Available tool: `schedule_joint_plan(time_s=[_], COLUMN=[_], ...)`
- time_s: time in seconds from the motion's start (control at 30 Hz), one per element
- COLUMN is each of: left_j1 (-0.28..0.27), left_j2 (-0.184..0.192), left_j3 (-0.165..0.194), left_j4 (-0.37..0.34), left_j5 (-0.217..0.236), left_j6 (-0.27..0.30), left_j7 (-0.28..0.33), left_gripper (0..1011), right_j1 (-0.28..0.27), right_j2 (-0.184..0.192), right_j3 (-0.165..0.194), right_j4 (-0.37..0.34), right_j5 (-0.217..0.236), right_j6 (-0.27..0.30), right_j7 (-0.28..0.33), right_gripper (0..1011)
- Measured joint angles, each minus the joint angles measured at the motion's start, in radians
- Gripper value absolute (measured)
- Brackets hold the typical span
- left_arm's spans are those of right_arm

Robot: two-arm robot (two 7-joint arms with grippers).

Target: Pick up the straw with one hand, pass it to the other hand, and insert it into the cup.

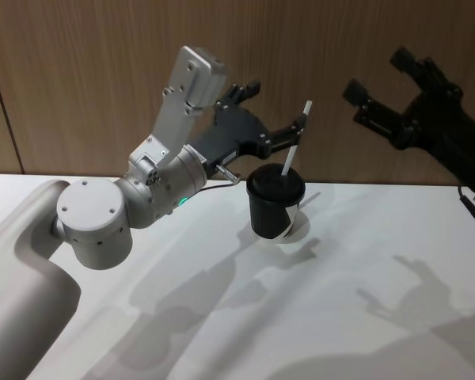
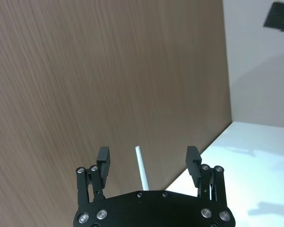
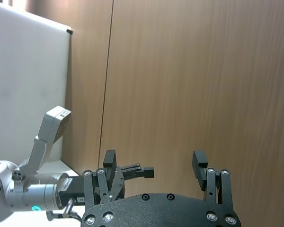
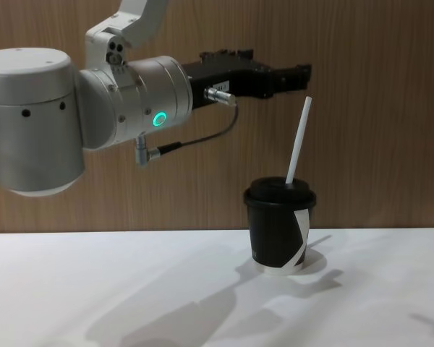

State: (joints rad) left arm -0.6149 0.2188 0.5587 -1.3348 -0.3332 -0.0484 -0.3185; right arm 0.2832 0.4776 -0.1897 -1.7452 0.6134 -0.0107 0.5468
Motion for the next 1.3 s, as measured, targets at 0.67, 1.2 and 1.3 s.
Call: schedule_joint_plan(time_s=[0.67, 1.2, 1.3], left_j1=[0.052, 0.066, 0.067], left_j2=[0.012, 0.016, 0.016], left_j3=[-0.028, -0.035, -0.036], left_j4=[-0.078, -0.100, -0.102], left_j5=[-0.011, -0.012, -0.012], left_j6=[-0.045, -0.053, -0.054], left_j7=[-0.016, -0.018, -0.018], left_gripper=[1003, 1003, 1003], right_j1=[0.004, 0.001, 0.001], right_j2=[0.001, 0.004, 0.005], right_j3=[-0.034, -0.041, -0.041], right_j4=[-0.050, -0.061, -0.062], right_j5=[0.013, 0.015, 0.015], right_j6=[0.044, 0.052, 0.053], right_j7=[-0.035, -0.041, -0.042], right_gripper=[1001, 1001, 1001])
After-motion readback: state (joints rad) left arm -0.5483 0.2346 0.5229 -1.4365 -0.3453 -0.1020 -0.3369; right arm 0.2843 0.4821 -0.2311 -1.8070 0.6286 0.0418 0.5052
